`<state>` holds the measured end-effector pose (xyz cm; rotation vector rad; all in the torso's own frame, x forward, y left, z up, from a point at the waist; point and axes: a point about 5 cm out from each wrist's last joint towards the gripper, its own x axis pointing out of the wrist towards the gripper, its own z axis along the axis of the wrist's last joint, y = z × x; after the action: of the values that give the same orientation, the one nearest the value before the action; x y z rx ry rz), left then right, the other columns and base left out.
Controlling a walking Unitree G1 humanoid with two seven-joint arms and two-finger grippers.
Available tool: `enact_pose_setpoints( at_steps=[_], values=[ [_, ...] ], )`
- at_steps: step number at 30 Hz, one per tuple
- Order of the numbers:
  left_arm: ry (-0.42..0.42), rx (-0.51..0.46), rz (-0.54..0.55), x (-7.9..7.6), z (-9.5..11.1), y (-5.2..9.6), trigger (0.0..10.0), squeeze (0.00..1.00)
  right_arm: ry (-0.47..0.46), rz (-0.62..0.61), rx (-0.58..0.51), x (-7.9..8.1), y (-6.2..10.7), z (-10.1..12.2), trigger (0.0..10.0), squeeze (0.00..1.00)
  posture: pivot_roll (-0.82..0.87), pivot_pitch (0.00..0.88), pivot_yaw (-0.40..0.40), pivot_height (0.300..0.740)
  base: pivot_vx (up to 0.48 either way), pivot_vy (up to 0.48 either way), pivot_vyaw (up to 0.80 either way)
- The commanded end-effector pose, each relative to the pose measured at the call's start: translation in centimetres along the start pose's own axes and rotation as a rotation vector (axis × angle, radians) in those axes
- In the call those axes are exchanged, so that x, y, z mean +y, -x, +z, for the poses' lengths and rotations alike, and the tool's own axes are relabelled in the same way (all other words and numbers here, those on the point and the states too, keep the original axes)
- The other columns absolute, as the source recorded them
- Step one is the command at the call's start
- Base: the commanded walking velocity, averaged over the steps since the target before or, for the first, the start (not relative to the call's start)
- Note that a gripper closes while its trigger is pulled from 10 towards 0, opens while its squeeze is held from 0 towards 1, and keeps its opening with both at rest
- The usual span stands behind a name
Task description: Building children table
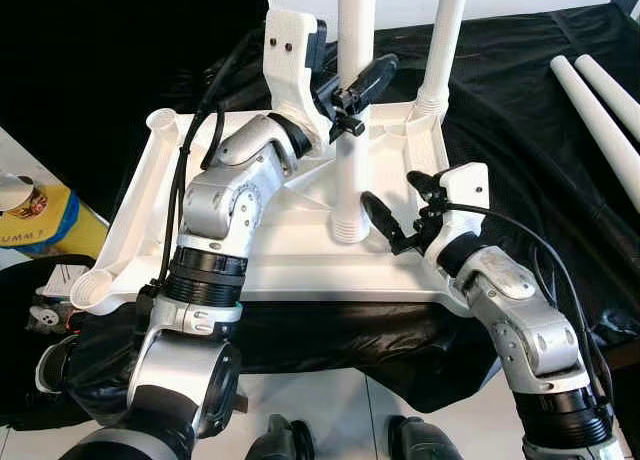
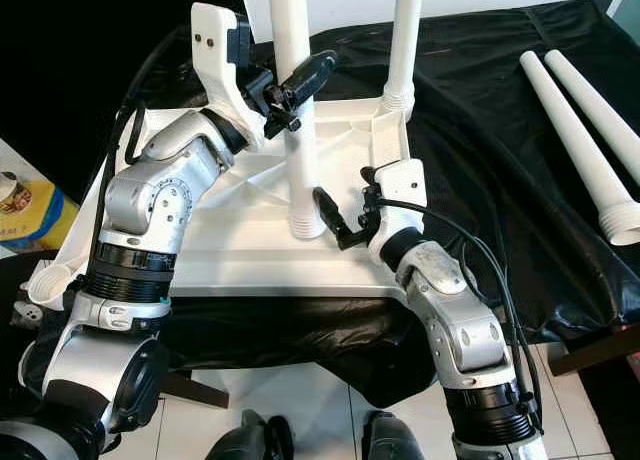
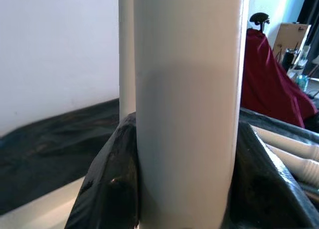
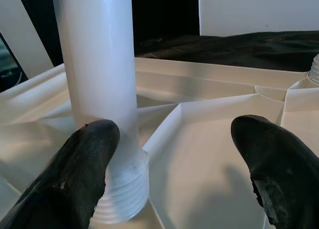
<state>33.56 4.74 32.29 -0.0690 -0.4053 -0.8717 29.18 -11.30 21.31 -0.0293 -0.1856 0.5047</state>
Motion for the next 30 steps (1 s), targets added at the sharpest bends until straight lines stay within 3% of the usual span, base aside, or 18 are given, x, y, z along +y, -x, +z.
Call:
enact_pose_setpoints(
  at_steps=[1,11,18,22,26,30],
  values=[
    [-0.058,-0.029,-0.082,-1.1,0.7,-0.4,10.0,0.00,-0.018,0.049,0.015,1.0,-0.6,-0.2,10.0,0.00,-0.14,0.147,0.071,0.740,0.000,0.000,0.00],
    [-0.095,-0.069,-0.101,-1.4,1.9,-1.0,10.0,0.00,-0.029,0.075,0.005,1.5,-1.5,-0.1,10.0,0.00,-0.13,0.144,0.078,0.740,0.000,0.000,0.00],
    [-0.145,-0.075,-0.080,-0.5,2.4,-1.0,10.0,0.00,-0.032,0.099,-0.026,1.7,-1.9,0.3,10.0,0.00,-0.12,0.144,0.083,0.740,0.000,0.000,0.00],
    [-0.182,-0.070,-0.065,0.2,2.6,-0.9,10.0,0.00,-0.039,0.112,-0.030,1.7,-1.7,0.4,10.0,0.00,-0.12,0.145,0.087,0.740,0.000,0.000,0.00],
    [-0.198,-0.074,-0.032,1.5,3.1,-0.6,10.0,0.00,-0.033,0.076,-0.031,0.7,-0.7,0.1,10.0,0.00,-0.13,0.150,0.092,0.740,0.000,0.000,0.00],
    [-0.186,-0.082,-0.031,1.3,3.1,-0.7,10.0,0.00,-0.024,0.063,-0.034,0.5,-0.5,0.0,10.0,0.00,-0.13,0.150,0.094,0.740,0.000,0.000,0.00]
  ],
)
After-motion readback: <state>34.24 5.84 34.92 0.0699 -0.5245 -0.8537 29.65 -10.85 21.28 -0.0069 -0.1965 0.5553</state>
